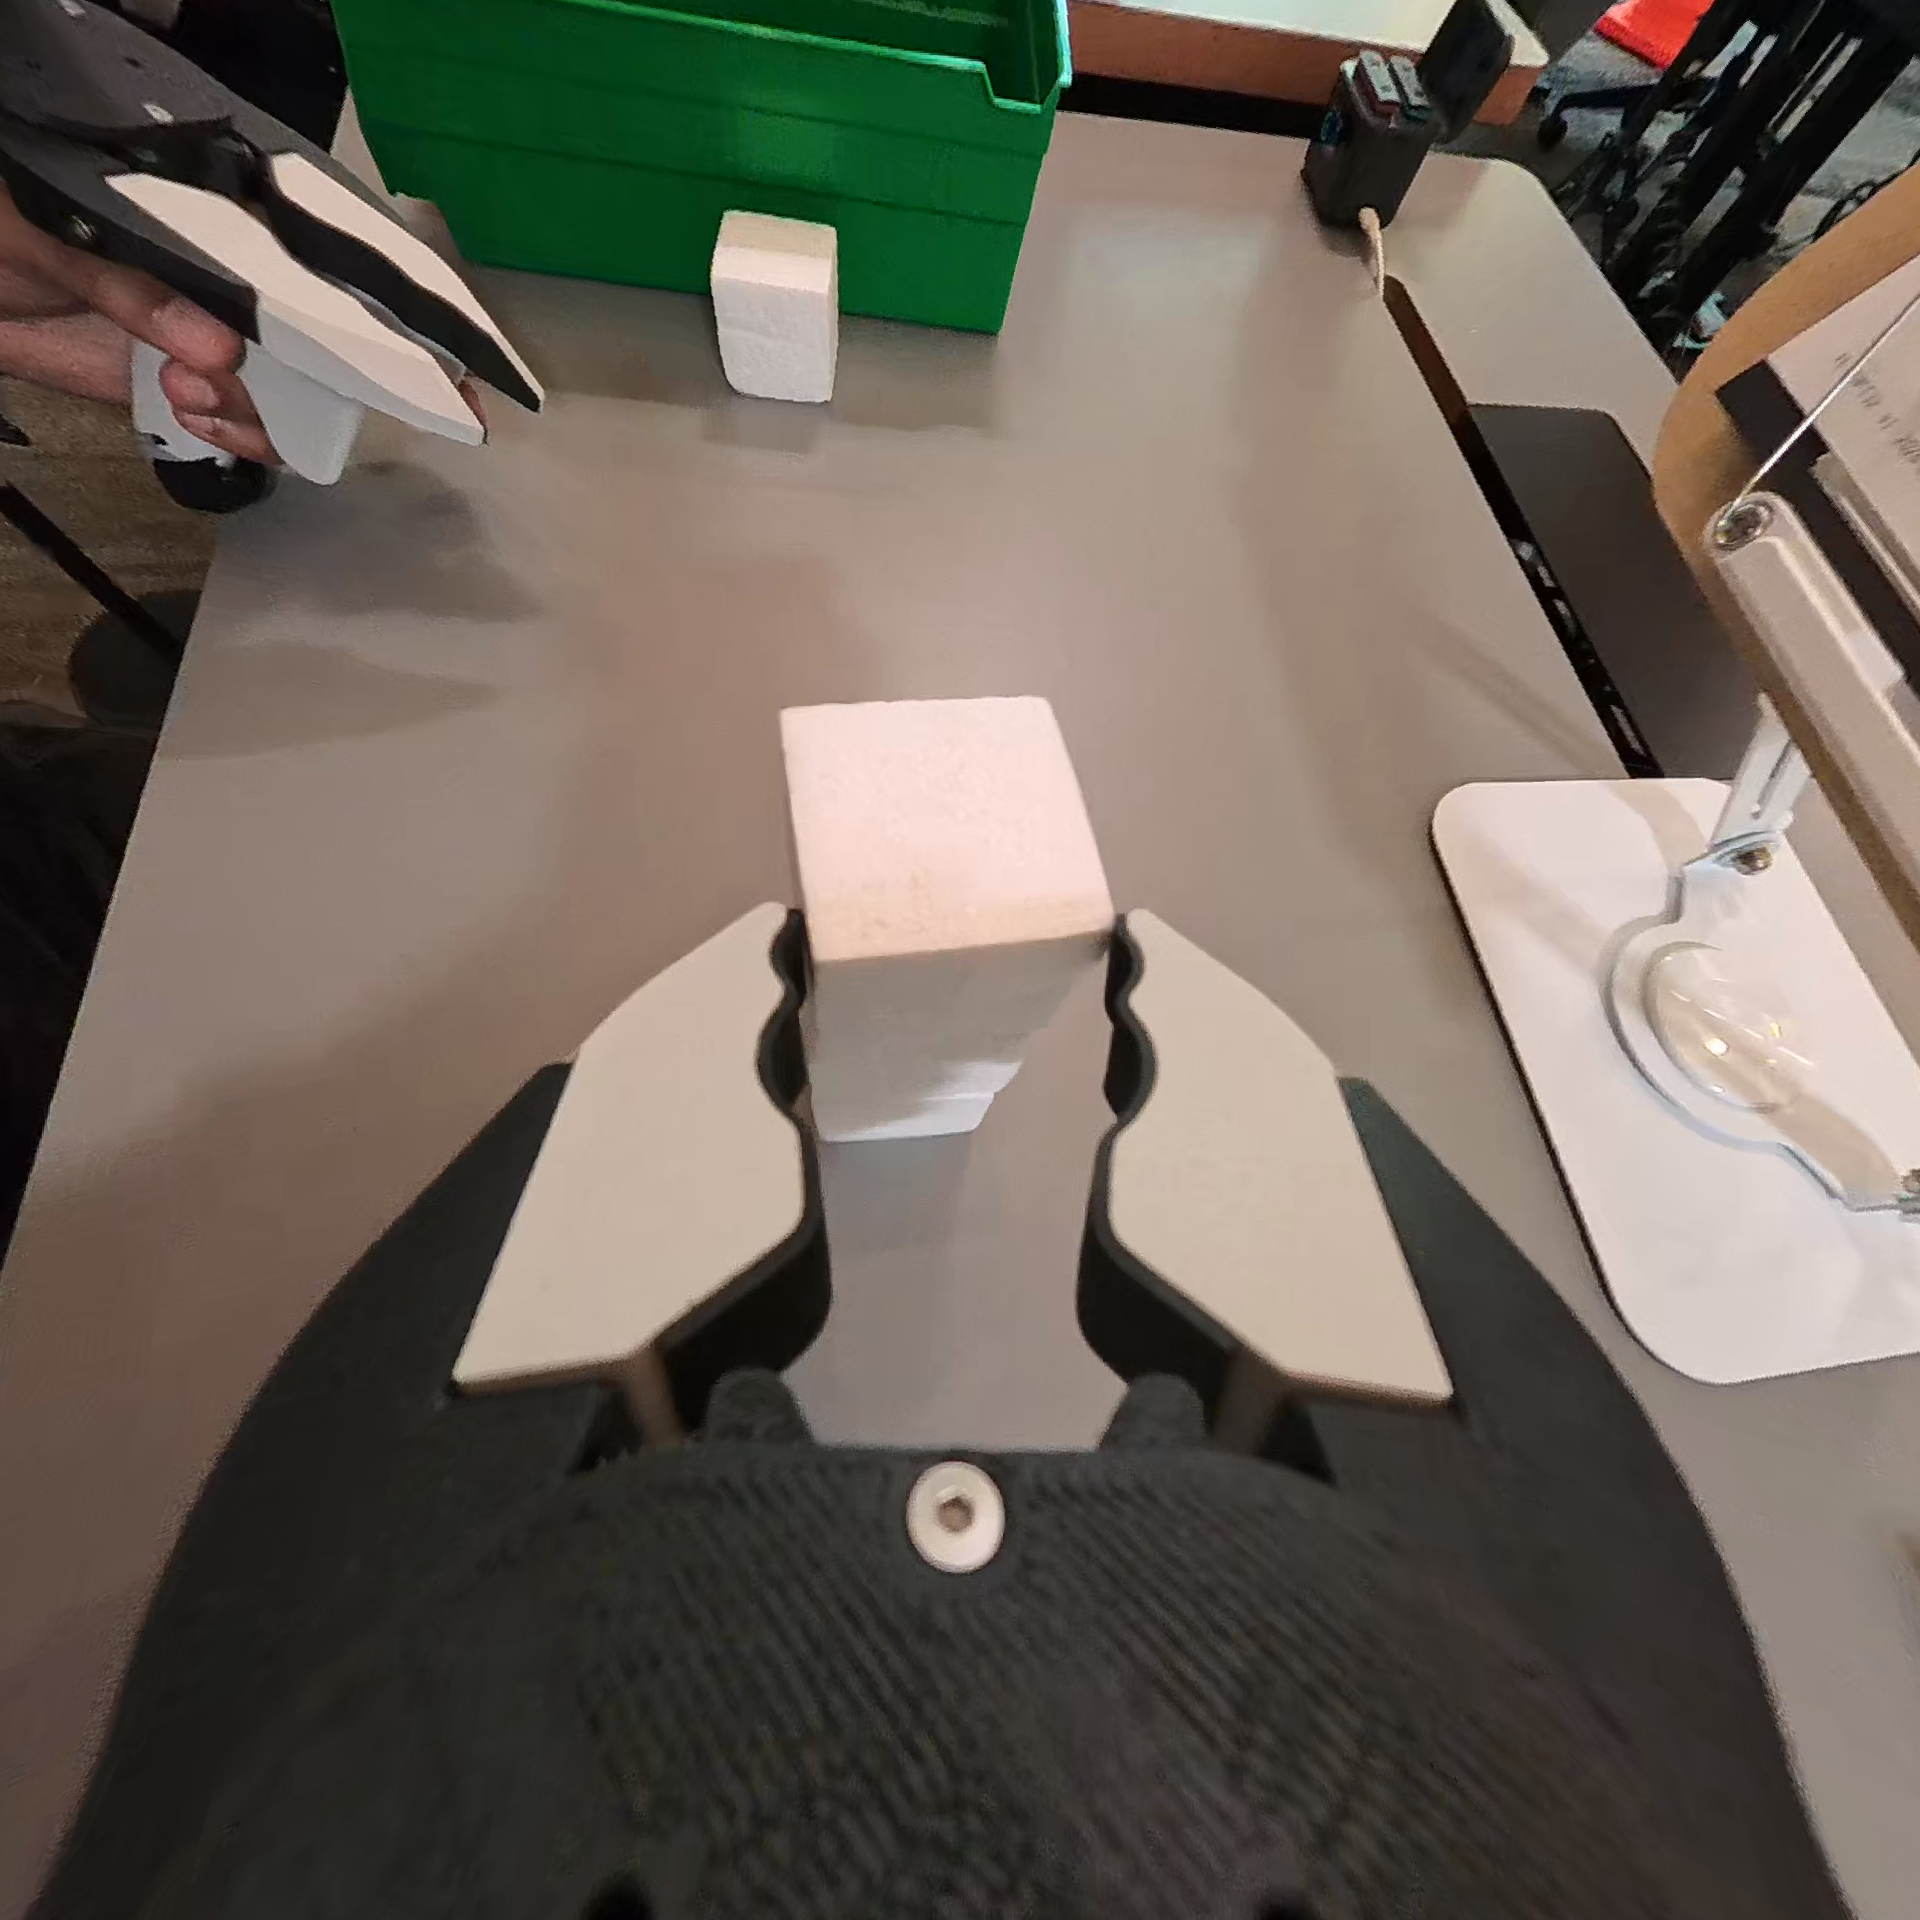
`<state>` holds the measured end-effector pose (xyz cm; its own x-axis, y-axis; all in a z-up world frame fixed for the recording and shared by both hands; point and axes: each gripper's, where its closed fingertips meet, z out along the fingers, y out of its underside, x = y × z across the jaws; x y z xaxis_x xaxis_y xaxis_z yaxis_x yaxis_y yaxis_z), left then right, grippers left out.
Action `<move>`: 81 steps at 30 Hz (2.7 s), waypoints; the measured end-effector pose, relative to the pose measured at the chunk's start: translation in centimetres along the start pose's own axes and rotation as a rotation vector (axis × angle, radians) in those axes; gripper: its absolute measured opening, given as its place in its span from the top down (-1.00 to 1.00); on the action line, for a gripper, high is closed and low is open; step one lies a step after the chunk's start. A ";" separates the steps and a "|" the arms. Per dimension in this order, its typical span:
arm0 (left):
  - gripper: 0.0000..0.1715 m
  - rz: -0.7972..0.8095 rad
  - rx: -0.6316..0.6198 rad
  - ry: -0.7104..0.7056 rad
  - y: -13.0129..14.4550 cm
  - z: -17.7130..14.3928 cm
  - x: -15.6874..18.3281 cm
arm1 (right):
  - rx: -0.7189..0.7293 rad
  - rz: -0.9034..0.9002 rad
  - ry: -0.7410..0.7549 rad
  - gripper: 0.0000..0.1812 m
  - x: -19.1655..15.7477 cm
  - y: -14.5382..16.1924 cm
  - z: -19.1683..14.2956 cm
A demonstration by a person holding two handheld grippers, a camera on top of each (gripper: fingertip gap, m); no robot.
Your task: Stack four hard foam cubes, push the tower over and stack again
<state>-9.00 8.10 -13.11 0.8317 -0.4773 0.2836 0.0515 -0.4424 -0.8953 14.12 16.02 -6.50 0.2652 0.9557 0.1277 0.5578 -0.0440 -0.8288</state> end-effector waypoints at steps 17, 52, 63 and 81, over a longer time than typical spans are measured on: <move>0.62 -0.009 0.001 0.001 0.0 -0.1 -0.2 | 0.061 0.055 0.070 0.38 -0.1 -0.4 -0.5; 0.61 -0.013 -0.007 0.004 0.1 0.0 -0.2 | 0.049 0.026 0.067 0.38 -0.3 0.2 -0.1; 0.61 -0.015 -0.008 0.002 0.1 0.0 -0.2 | 0.050 0.015 0.051 0.38 -0.3 0.1 0.0; 0.61 -0.022 -0.014 0.006 0.2 0.1 -0.3 | 0.054 0.032 0.025 0.36 -0.3 0.4 0.0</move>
<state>-9.15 8.22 -13.38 0.8272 -0.4715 0.3055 0.0622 -0.4636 -0.8839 14.22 15.72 -6.89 0.3020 0.9465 0.1137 0.5054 -0.0579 -0.8609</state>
